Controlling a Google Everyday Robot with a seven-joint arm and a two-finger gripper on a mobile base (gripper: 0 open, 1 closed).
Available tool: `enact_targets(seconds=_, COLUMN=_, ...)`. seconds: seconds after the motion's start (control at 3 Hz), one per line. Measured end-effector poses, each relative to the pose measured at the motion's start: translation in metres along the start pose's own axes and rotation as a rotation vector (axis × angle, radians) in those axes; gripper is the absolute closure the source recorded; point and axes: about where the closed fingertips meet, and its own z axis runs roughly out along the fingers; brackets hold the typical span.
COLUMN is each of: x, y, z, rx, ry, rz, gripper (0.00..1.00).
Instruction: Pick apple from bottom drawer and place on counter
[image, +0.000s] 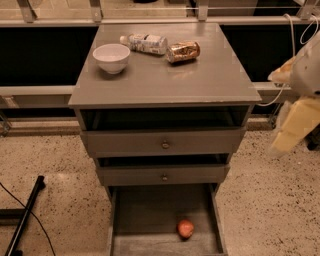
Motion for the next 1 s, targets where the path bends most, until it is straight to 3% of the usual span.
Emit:
enact_targets(seconds=0.33, x=0.003, y=0.032, z=0.078, rx=-0.107, ry=-0.177, rz=0.039, gripper=0.0)
enact_targets(seconds=0.67, x=-0.002, y=0.082, z=0.167, rx=-0.229, ry=-0.396, rz=0.088, gripper=0.0)
enact_targets(seconds=1.0, x=0.003, y=0.113, z=0.228, rx=-0.3, ry=-0.56, rz=0.099, gripper=0.0)
